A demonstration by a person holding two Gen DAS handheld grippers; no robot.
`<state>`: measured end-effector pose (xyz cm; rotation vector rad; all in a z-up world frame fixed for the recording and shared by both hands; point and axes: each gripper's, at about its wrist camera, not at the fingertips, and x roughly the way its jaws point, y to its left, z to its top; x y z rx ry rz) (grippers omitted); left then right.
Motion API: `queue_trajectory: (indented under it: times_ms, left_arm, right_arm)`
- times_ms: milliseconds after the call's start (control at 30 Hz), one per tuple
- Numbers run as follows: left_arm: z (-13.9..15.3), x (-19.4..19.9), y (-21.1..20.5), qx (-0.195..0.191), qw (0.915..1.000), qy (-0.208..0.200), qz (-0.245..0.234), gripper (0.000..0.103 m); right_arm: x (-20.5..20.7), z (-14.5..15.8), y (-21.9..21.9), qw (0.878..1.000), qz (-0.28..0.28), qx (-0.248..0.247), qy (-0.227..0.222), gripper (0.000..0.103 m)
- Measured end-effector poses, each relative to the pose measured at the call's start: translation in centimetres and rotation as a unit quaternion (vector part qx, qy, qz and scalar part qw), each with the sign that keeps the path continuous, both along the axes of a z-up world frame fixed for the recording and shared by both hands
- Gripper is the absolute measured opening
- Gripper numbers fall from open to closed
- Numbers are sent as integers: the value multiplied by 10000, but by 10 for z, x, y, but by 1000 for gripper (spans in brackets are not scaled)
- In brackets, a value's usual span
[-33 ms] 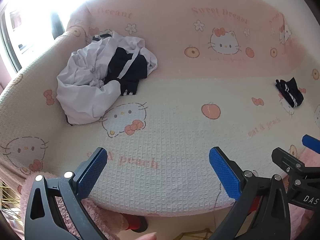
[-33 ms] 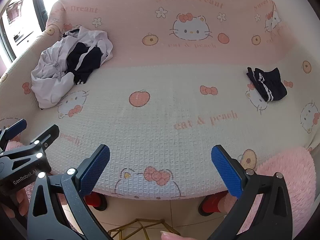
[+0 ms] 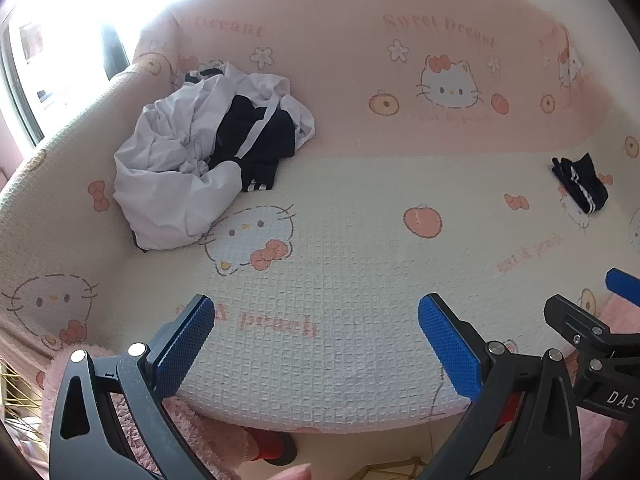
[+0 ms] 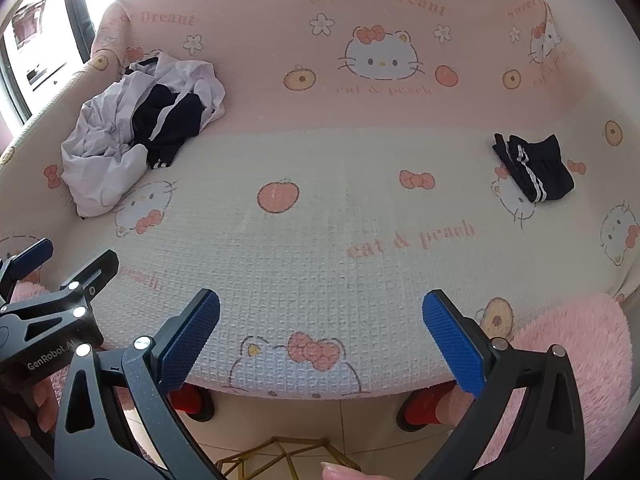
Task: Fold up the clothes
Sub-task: 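Move both tools toward the white and navy clothing heap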
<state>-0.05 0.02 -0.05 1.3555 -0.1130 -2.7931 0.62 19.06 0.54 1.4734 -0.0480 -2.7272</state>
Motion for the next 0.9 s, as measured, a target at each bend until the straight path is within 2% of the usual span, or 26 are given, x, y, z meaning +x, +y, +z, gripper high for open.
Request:
queue_trajectory:
  times_ms: [167,367,500,567,667,700,767,800,867,900]
  left_arm:
    - [-2,-2,1,2,9999,-102,-79,103]
    - [-3,-4,1,5,9996,-225,-174,103]
    - [-5,-5,2,8,9992,-307,-237,103]
    - [-5,-7,-10,150,9990,-395,-126,103]
    - [-4,-12,-32,481,9978,-461,32,103]
    - [-1,-16,-42,607,9972,-435,102,103]
    - [4,-25,-63,858,9953,-383,242,103]
    - [7,-30,-73,1011,9938,-351,294,103]
    - [15,-43,-95,1314,9900,-262,434,99]
    - [18,-49,-107,1320,9895,-207,558,93]
  right_arm:
    - [1,3,5,9999,127,39,108,103]
    - [0,-3,1,9998,123,148,-18,103]
    - [5,2,1,9995,171,184,194,103]
    - [3,2,-1,9993,247,211,157,103]
    - [-4,-2,-1,9986,496,-117,-135,102]
    - [-9,-3,-4,9978,593,-189,-217,100]
    - [-22,-2,-14,9953,858,-322,-304,82]
    - [-28,1,-19,9938,1006,-382,-287,77]
    - [-42,10,-33,9905,1272,-482,-207,72]
    - [-50,15,-40,9886,1401,-531,-162,70]
